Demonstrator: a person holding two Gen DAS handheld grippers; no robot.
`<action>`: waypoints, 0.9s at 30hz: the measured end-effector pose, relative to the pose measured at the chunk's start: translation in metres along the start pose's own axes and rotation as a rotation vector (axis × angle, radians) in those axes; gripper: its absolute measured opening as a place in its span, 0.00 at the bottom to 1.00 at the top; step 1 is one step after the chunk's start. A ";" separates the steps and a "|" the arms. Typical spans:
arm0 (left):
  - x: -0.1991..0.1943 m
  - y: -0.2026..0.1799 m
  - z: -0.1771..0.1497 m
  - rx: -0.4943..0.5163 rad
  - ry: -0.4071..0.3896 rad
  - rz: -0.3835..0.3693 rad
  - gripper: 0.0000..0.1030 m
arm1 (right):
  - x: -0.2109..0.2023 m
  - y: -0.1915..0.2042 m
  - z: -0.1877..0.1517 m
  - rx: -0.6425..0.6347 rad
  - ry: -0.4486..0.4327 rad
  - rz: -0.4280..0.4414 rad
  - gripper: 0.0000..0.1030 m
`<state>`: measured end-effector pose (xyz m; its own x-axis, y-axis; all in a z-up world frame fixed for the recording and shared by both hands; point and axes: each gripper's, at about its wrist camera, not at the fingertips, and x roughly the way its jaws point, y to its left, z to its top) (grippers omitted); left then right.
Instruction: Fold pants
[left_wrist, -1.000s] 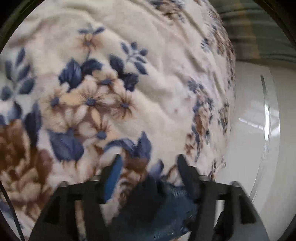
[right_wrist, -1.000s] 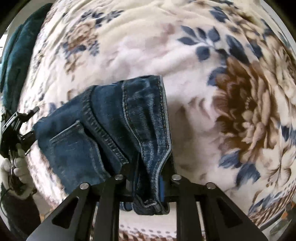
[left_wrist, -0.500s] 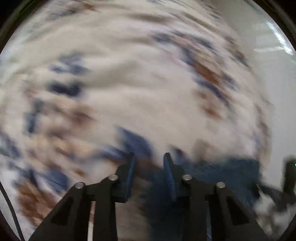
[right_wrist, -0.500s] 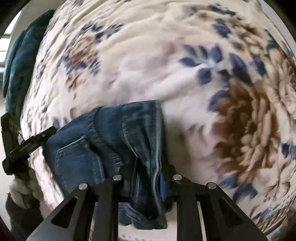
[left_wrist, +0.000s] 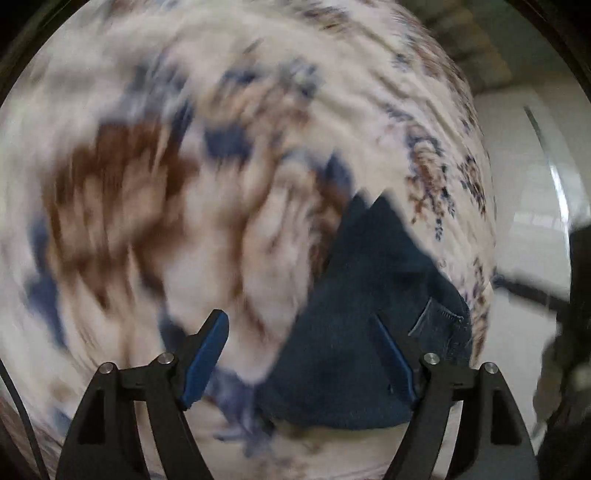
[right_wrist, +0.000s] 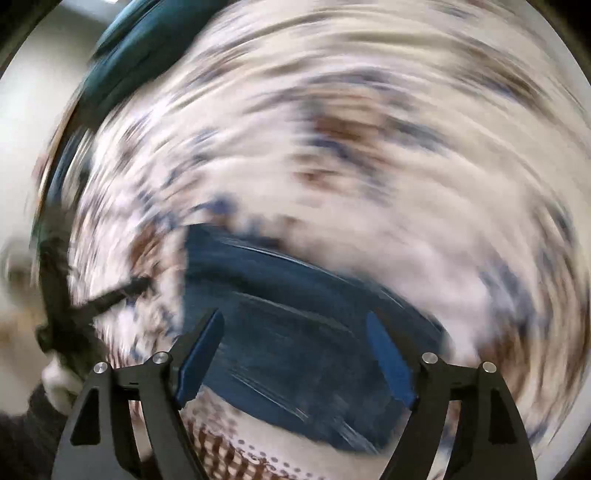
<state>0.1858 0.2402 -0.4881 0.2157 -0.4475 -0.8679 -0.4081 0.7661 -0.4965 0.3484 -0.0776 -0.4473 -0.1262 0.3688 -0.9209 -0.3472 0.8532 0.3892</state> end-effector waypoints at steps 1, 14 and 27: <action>0.010 0.004 -0.006 -0.045 0.012 -0.031 0.74 | 0.014 0.017 0.018 -0.054 0.036 0.005 0.80; 0.039 0.018 -0.030 -0.074 -0.011 -0.094 0.77 | 0.149 0.062 0.105 -0.117 0.332 -0.105 0.16; 0.026 0.023 -0.040 -0.064 0.040 -0.094 0.77 | 0.109 0.011 0.109 0.094 0.258 0.043 0.52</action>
<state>0.1465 0.2280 -0.5210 0.2203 -0.5349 -0.8157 -0.4438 0.6897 -0.5721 0.4323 0.0123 -0.5410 -0.3756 0.3098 -0.8735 -0.2497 0.8738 0.4173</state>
